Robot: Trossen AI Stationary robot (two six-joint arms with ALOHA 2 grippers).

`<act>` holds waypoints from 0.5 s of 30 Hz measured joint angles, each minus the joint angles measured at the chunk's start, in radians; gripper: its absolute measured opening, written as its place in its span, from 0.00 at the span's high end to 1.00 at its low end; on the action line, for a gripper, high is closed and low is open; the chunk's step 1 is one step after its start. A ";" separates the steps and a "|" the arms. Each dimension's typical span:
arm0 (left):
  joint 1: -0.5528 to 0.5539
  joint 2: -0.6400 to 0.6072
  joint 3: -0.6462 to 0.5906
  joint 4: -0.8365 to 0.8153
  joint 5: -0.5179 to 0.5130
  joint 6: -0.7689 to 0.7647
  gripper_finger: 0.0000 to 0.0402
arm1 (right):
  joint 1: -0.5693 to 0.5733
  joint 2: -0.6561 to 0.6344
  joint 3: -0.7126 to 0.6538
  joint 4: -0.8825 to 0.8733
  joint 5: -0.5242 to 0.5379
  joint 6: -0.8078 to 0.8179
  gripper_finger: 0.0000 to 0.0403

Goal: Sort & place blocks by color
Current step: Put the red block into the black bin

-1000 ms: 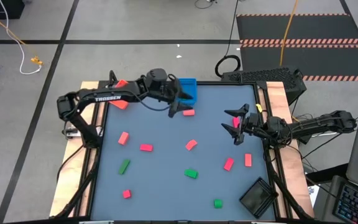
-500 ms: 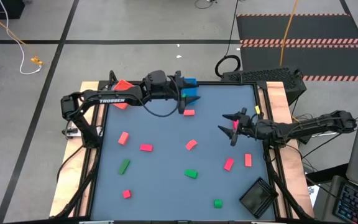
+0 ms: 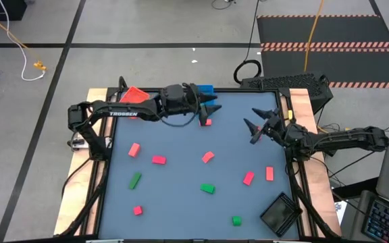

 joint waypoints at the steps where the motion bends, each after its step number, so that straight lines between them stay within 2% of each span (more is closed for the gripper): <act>1: -0.020 -0.001 0.000 -0.020 0.001 0.037 0.36 | 0.000 0.002 0.000 0.025 -0.002 0.007 0.30; 4: -0.083 -0.001 0.000 -0.143 0.001 0.146 0.37 | 0.000 0.009 0.000 0.109 -0.019 -0.108 0.30; 7: -0.143 0.000 0.000 -0.214 -0.026 0.074 0.37 | 0.016 0.011 0.001 0.113 -0.013 0.058 0.30; 10: -0.198 -0.014 0.000 -0.267 -0.041 0.081 0.37 | 0.030 0.052 0.002 0.071 -0.055 0.165 0.31; 12: -0.233 -0.052 -0.001 -0.372 -0.077 0.110 0.38 | 0.030 0.089 0.037 -0.012 -0.073 0.193 0.31; 15: -0.293 -0.138 -0.025 -0.484 -0.247 0.134 0.40 | 0.030 0.149 0.207 -0.328 -0.112 0.262 0.31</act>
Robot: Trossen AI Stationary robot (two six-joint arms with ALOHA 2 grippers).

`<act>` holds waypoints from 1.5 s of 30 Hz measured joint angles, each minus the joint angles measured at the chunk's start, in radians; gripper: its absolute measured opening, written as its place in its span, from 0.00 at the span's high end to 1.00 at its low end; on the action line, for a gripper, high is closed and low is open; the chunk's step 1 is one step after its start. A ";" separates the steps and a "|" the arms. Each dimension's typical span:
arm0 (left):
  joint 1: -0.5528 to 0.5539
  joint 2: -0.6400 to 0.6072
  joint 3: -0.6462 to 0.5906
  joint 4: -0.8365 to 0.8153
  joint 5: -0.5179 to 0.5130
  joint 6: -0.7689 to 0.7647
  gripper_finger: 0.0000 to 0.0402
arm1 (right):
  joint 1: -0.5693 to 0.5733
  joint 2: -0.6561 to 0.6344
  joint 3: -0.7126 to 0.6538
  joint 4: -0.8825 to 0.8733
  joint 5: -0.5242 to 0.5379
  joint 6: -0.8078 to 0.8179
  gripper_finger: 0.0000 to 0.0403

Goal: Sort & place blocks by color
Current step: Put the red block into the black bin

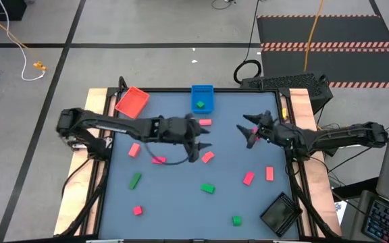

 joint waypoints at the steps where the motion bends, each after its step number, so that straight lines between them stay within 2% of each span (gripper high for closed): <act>1: -0.021 -0.039 -0.027 -0.016 -0.043 0.015 0.40 | 0.000 0.034 0.071 -0.135 0.000 0.020 0.31; 5: -0.075 -0.228 -0.181 0.055 -0.068 0.019 0.44 | 0.000 0.172 0.336 -0.573 0.038 0.065 0.31; 8: -0.067 -0.360 -0.353 0.227 -0.099 -0.006 0.46 | -0.010 0.254 0.499 -0.791 0.078 0.140 0.31; 13: -0.027 -0.492 -0.596 0.455 -0.096 -0.031 0.47 | -0.051 0.372 0.608 -1.043 0.077 0.372 0.31; 16: 0.005 -0.523 -0.688 0.527 -0.080 -0.013 0.47 | -0.088 0.420 0.608 -1.105 0.025 0.471 0.31; 18: 0.023 -0.524 -0.722 0.558 -0.022 0.012 0.47 | -0.114 0.460 0.600 -1.133 -0.009 0.514 0.31; 22: 0.065 -0.522 -0.756 0.572 0.052 0.049 0.47 | -0.151 0.537 0.597 -1.182 -0.029 0.528 0.31; 27: 0.119 -0.515 -0.773 0.574 0.059 0.030 0.47 | -0.189 0.610 0.597 -1.294 -0.079 0.607 0.31; 33: 0.170 -0.511 -0.772 0.557 0.008 0.007 0.47 | -0.192 0.652 0.597 -1.307 -0.158 0.707 0.31; 39: 0.190 -0.515 -0.772 0.572 0.001 0.010 0.47 | -0.193 0.669 0.593 -1.310 -0.158 0.821 0.31; 45: 0.191 -0.540 -0.771 0.578 0.016 0.002 0.47 | -0.194 0.668 0.501 -1.271 -0.159 0.905 0.31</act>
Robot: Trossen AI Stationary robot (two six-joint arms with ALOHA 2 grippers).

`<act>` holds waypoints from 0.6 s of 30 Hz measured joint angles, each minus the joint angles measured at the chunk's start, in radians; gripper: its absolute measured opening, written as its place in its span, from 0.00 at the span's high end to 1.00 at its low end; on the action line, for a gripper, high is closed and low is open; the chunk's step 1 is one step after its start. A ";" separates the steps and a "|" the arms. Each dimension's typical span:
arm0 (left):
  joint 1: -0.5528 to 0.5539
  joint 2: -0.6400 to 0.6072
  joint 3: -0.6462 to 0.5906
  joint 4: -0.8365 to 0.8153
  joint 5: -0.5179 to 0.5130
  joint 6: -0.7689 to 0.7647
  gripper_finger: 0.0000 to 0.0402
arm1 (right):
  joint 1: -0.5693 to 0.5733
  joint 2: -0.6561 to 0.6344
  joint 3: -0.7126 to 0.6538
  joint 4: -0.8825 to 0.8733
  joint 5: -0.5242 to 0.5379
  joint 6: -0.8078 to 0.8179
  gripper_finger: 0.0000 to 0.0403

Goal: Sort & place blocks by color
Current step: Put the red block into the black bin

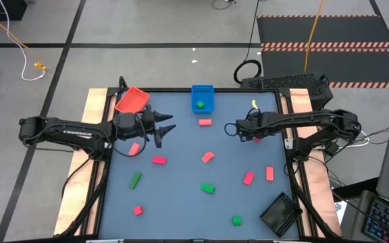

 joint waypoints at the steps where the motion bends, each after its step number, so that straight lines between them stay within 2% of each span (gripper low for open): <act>1: -0.001 -0.006 0.000 -0.001 0.005 -0.009 0.47 | -0.003 0.000 -0.019 0.012 0.000 0.001 0.31; 10: -0.043 -0.075 0.000 -0.053 0.022 -0.053 0.47 | -0.045 -0.002 -0.125 0.196 -0.027 -0.061 0.31; 18: -0.061 -0.081 0.000 -0.059 0.022 -0.060 0.47 | -0.069 -0.002 -0.172 0.232 -0.051 -0.086 0.33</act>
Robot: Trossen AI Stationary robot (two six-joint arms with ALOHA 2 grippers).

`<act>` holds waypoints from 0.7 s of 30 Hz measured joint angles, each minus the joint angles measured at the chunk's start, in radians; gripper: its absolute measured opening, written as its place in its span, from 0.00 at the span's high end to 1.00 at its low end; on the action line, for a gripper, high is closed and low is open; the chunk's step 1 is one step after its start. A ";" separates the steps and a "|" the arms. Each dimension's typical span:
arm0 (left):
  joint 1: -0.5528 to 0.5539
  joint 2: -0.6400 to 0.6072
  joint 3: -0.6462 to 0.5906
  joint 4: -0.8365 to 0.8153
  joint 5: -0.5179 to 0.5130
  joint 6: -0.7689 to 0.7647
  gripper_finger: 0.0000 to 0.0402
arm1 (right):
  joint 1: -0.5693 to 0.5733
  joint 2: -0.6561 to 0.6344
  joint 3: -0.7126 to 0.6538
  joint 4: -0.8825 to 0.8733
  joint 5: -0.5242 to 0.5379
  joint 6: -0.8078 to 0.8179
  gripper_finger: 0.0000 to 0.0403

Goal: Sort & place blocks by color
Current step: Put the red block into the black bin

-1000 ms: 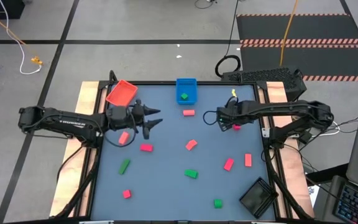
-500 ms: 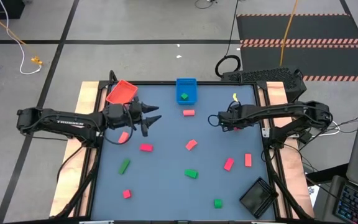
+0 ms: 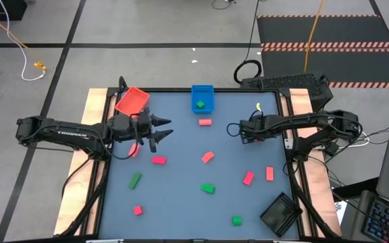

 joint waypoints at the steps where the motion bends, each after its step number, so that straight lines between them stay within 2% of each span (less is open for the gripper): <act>1: 0.000 0.000 0.000 0.000 0.000 0.000 0.47 | 0.000 0.000 -0.001 0.000 0.000 -0.004 0.35; 16: 0.000 0.000 0.000 0.070 -0.004 0.028 0.47 | 0.000 -0.001 -0.001 0.038 0.004 -0.043 0.68; 21: 0.000 0.000 0.000 0.075 -0.004 0.043 0.47 | 0.000 -0.002 -0.001 0.040 -0.006 -0.094 0.69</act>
